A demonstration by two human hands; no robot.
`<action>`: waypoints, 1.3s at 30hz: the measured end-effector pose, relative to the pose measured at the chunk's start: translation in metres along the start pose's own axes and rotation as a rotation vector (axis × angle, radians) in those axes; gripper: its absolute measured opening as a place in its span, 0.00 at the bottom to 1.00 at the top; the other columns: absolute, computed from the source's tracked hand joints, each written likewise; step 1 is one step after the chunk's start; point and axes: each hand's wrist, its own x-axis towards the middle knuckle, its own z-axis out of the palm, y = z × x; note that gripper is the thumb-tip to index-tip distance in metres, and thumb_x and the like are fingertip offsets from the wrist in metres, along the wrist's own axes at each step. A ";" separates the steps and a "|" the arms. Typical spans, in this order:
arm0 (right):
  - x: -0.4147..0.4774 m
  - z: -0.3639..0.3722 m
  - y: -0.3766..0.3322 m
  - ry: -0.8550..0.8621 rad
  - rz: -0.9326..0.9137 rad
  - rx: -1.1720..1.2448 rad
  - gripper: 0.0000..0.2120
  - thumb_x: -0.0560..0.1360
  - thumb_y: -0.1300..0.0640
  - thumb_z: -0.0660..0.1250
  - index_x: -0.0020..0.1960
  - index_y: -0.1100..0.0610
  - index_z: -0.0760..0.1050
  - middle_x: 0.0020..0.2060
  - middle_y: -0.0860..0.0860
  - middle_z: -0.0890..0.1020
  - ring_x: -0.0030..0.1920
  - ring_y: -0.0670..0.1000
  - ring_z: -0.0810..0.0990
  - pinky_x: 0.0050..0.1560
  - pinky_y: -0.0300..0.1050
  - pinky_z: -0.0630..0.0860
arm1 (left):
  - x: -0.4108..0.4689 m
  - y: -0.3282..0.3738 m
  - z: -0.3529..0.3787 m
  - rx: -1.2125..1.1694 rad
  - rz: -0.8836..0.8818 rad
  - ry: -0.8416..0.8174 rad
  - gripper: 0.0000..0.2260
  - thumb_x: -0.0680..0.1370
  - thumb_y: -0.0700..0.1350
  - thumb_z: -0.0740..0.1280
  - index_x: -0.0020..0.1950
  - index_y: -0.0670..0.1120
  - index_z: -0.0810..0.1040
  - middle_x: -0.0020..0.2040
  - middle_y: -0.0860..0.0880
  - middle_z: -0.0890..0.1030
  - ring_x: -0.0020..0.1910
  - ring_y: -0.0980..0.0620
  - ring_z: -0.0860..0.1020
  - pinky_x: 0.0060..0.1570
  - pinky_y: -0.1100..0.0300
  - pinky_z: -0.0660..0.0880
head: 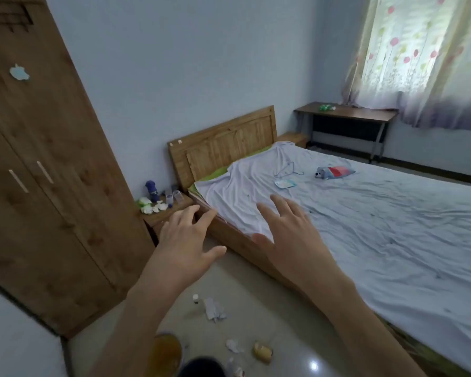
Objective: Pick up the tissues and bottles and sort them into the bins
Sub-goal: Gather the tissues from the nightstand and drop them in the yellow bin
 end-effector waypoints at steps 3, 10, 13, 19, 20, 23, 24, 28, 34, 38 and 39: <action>0.010 -0.001 0.018 0.027 -0.011 0.002 0.29 0.85 0.42 0.60 0.82 0.49 0.58 0.83 0.53 0.55 0.82 0.56 0.54 0.80 0.53 0.57 | 0.018 0.009 0.001 -0.042 0.014 0.042 0.36 0.79 0.65 0.68 0.83 0.60 0.58 0.82 0.50 0.58 0.81 0.46 0.56 0.78 0.43 0.62; 0.083 0.006 0.074 0.093 -0.042 -0.005 0.28 0.85 0.42 0.60 0.82 0.49 0.60 0.83 0.54 0.58 0.82 0.56 0.57 0.78 0.53 0.59 | 0.091 0.037 0.022 -0.101 -0.021 0.177 0.33 0.79 0.63 0.69 0.82 0.59 0.62 0.82 0.51 0.58 0.81 0.47 0.55 0.78 0.42 0.63; 0.125 0.027 0.092 0.068 -0.063 -0.038 0.27 0.85 0.41 0.59 0.81 0.49 0.61 0.82 0.54 0.60 0.80 0.57 0.60 0.76 0.53 0.62 | 0.131 0.033 0.043 -0.095 -0.073 0.169 0.33 0.79 0.64 0.68 0.82 0.60 0.62 0.82 0.50 0.57 0.81 0.46 0.54 0.77 0.40 0.64; 0.220 0.055 0.121 -0.127 -0.166 -0.138 0.26 0.84 0.42 0.60 0.79 0.50 0.61 0.79 0.55 0.63 0.77 0.59 0.63 0.75 0.54 0.64 | 0.217 0.021 0.086 -0.100 -0.258 0.012 0.37 0.80 0.64 0.67 0.84 0.58 0.56 0.84 0.48 0.54 0.82 0.44 0.53 0.78 0.43 0.62; 0.238 0.055 0.126 -0.148 -0.192 -0.148 0.27 0.84 0.42 0.60 0.79 0.50 0.61 0.80 0.55 0.61 0.78 0.59 0.62 0.76 0.55 0.63 | 0.232 0.021 0.087 -0.115 -0.276 0.012 0.37 0.80 0.64 0.67 0.84 0.58 0.55 0.84 0.48 0.55 0.82 0.44 0.53 0.78 0.42 0.63; 0.290 0.053 0.137 -0.134 -0.255 -0.169 0.29 0.85 0.42 0.60 0.82 0.49 0.57 0.82 0.55 0.58 0.80 0.59 0.60 0.77 0.55 0.61 | 0.274 0.021 0.083 -0.114 -0.294 0.079 0.36 0.80 0.64 0.66 0.84 0.57 0.57 0.83 0.48 0.56 0.81 0.44 0.55 0.78 0.42 0.62; 0.305 0.052 0.140 -0.120 -0.264 -0.168 0.30 0.85 0.41 0.60 0.82 0.49 0.56 0.82 0.55 0.58 0.80 0.59 0.60 0.77 0.55 0.61 | 0.284 0.020 0.081 -0.117 -0.311 0.097 0.36 0.80 0.64 0.66 0.84 0.57 0.57 0.83 0.48 0.57 0.81 0.44 0.56 0.78 0.42 0.62; 0.358 0.061 0.141 -0.129 -0.325 -0.103 0.30 0.84 0.41 0.61 0.82 0.50 0.56 0.80 0.54 0.61 0.79 0.58 0.61 0.77 0.54 0.63 | 0.312 0.002 0.080 -0.100 -0.379 0.137 0.36 0.80 0.68 0.63 0.84 0.57 0.57 0.83 0.51 0.58 0.81 0.46 0.57 0.78 0.43 0.63; 0.441 0.105 0.136 -0.199 -0.449 -0.059 0.29 0.84 0.42 0.61 0.80 0.50 0.58 0.78 0.52 0.63 0.77 0.57 0.64 0.74 0.54 0.65 | 0.353 -0.045 0.102 -0.038 -0.574 0.052 0.35 0.81 0.66 0.63 0.85 0.57 0.56 0.83 0.48 0.59 0.80 0.45 0.58 0.77 0.45 0.64; 0.513 0.148 0.137 -0.282 -0.525 -0.077 0.26 0.83 0.41 0.62 0.76 0.50 0.63 0.71 0.52 0.70 0.72 0.58 0.70 0.69 0.54 0.69 | 0.404 -0.077 0.117 -0.036 -0.618 0.029 0.35 0.81 0.65 0.64 0.84 0.55 0.57 0.82 0.48 0.60 0.80 0.44 0.59 0.76 0.45 0.65; 0.534 0.157 0.137 -0.299 -0.539 -0.071 0.25 0.82 0.41 0.62 0.75 0.50 0.64 0.70 0.52 0.71 0.71 0.58 0.70 0.69 0.54 0.70 | 0.420 -0.085 0.120 -0.034 -0.623 0.039 0.34 0.81 0.64 0.64 0.84 0.55 0.58 0.82 0.48 0.60 0.80 0.45 0.59 0.76 0.45 0.65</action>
